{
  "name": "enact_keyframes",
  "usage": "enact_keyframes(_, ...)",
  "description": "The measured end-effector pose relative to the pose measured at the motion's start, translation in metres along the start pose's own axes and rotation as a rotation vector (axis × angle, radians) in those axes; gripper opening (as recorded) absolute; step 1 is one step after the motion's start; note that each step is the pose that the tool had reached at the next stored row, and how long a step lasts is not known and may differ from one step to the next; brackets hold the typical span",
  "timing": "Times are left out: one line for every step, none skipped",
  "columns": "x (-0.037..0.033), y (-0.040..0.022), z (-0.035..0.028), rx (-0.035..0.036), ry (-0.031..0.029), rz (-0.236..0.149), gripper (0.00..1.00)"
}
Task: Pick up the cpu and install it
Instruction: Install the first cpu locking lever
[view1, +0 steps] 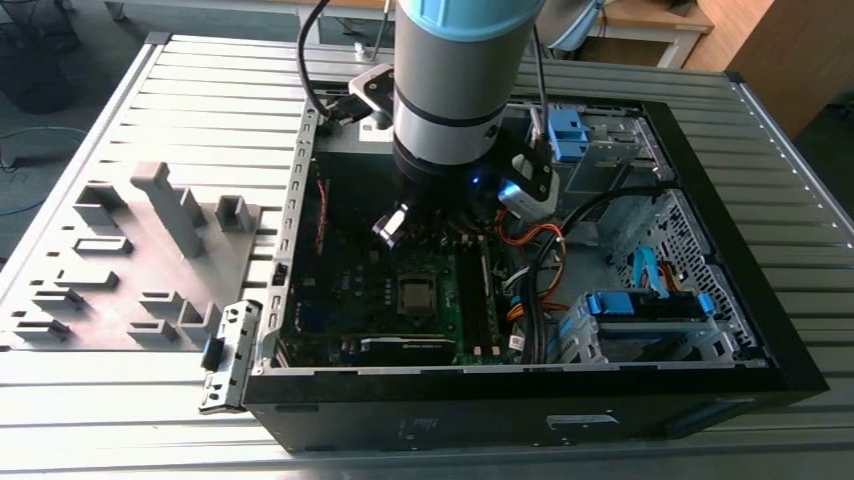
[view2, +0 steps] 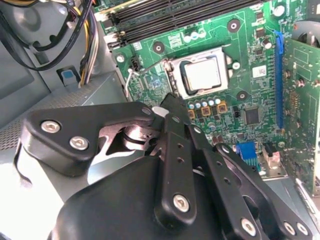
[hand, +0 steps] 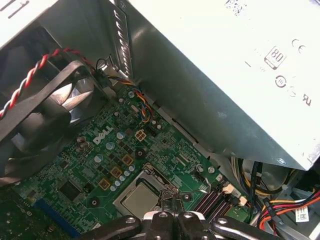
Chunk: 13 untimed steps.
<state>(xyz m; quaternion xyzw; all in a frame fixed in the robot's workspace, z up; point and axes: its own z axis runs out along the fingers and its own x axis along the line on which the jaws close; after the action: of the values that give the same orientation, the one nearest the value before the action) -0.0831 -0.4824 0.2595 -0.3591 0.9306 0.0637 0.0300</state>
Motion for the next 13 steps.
enact_keyframes(-0.0003, 0.0004, 0.0003, -0.0001, -0.0003, 0.0, 0.11)
enact_keyframes(-0.001, 0.0011, 0.0005, 0.0, -0.0002, 0.0, 0.11)
enact_keyframes(-0.0019, 0.0019, 0.0007, -0.0001, -0.0002, 0.0, 0.11)
enact_keyframes(-0.003, 0.0028, 0.001, -0.0001, -0.0001, 0.0, 0.11)
enact_keyframes(-0.0042, 0.0037, 0.0013, -0.0001, -0.0002, 0.0, 0.11)
enact_keyframes(-0.0055, 0.0047, 0.0017, -0.0001, -0.0003, 0.0, 0.11)
enact_keyframes(-0.0069, 0.0057, 0.002, -0.0001, -0.0003, 0.0, 0.11)
enact_keyframes(-0.0084, 0.0067, 0.0023, -0.0001, -0.0003, 0.0, 0.11)
enact_keyframes(-0.0099, 0.0076, 0.0027, -0.0001, -0.0002, 0.0, 0.11)
enact_keyframes(-0.0113, 0.0085, 0.0029, -0.0001, -0.0001, 0.0, 0.11)
enact_keyframes(-0.0126, 0.0092, 0.0032, -0.0001, -0.0001, 0.0, 0.11)
enact_keyframes(-0.0136, 0.0098, 0.0035, -0.0001, -0.0002, 0.0, 0.11)
enact_keyframes(-0.0147, 0.0103, 0.0037, -0.0002, -0.0003, 0.0, 0.11)
